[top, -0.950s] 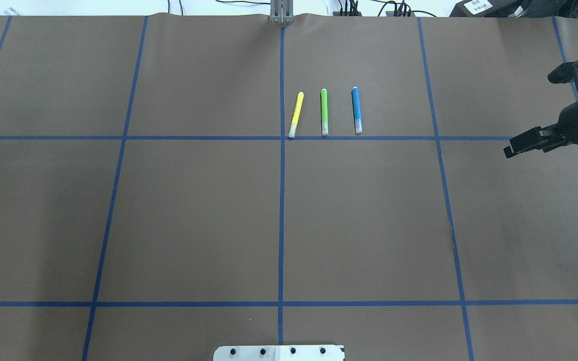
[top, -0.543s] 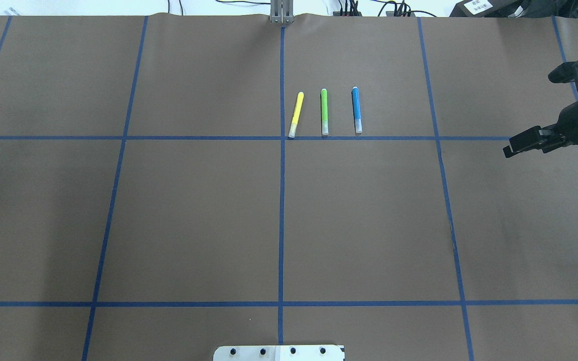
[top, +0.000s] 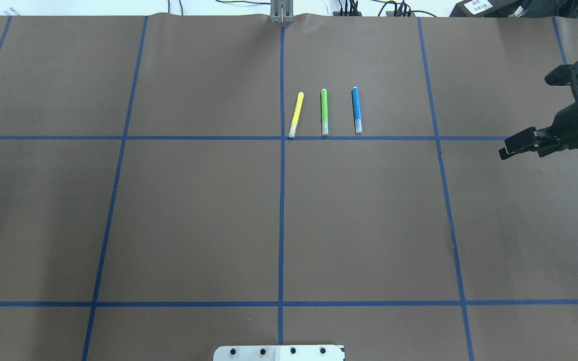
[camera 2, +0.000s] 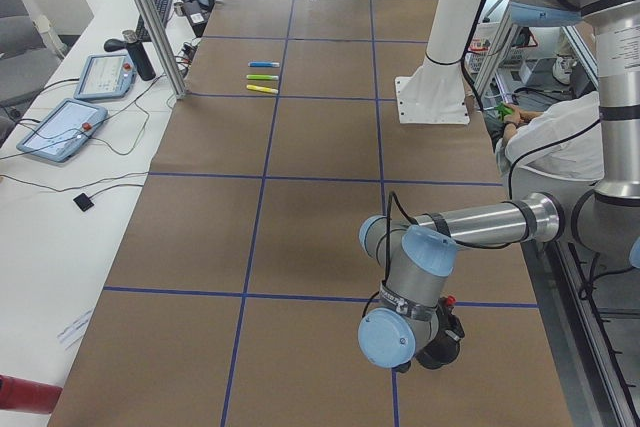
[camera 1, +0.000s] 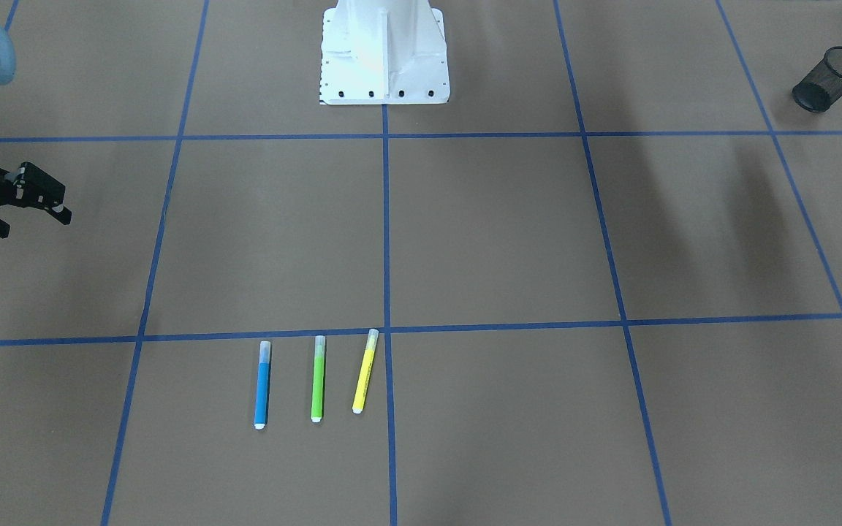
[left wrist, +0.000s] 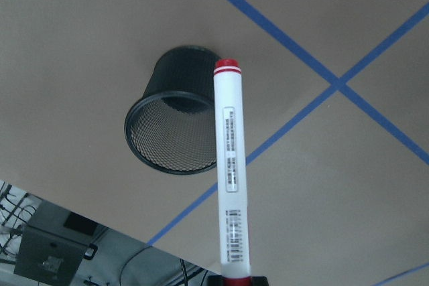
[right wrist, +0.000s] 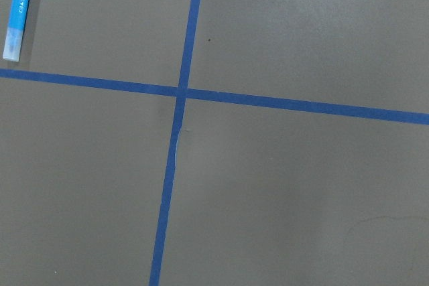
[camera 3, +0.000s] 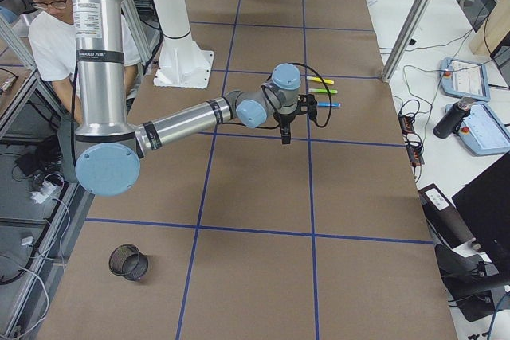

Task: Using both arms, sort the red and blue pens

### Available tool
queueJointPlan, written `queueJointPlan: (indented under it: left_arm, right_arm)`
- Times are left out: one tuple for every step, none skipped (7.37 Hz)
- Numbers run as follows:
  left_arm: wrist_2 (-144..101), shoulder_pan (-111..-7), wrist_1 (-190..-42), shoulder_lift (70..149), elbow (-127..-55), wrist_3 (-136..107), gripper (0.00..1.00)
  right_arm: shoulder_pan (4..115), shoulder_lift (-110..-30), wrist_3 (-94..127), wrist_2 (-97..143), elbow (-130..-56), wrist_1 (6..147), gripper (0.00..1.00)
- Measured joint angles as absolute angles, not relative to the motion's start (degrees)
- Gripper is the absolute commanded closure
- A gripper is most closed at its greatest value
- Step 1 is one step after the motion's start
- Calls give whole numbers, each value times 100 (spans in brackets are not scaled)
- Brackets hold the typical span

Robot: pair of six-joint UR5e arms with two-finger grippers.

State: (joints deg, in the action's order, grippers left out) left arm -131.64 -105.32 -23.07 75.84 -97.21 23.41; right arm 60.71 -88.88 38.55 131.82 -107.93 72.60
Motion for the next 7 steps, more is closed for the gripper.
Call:
queueJointPlan:
  left_arm:
    - [-13162,-10535,-2110,7592,-9556,2503,100]
    - [-13164,-10535,-2044,7609,-9335,2573,100]
    - [-13165,-10534,-2037,7655,-9130,2600,100]
    - [-13166,-10533,-2041,7721,-8908,2612,100]
    - [-13166,-10534,-2053,7761,-8708,2616,100]
    - [-13168,-10536,-2092,7778,-8504,2618,100]
    - [-13172,-10538,-2201,7772,-8264,2619,100]
  right_arm:
    - [6048,-8886,3869,13168,-10792,7260,0]
    - [6042,-8887,3873,13161,-10801,7260,0]
    - [6040,-8891,3875,13157,-10811,7260,0]
    - [6038,-8893,3876,13150,-10816,7260,0]
    - [6039,-8893,3876,13144,-10813,7260,0]
    - [6038,-8890,3878,13141,-10803,7260,0]
    - [6038,-8887,3882,13138,-10795,7260,0]
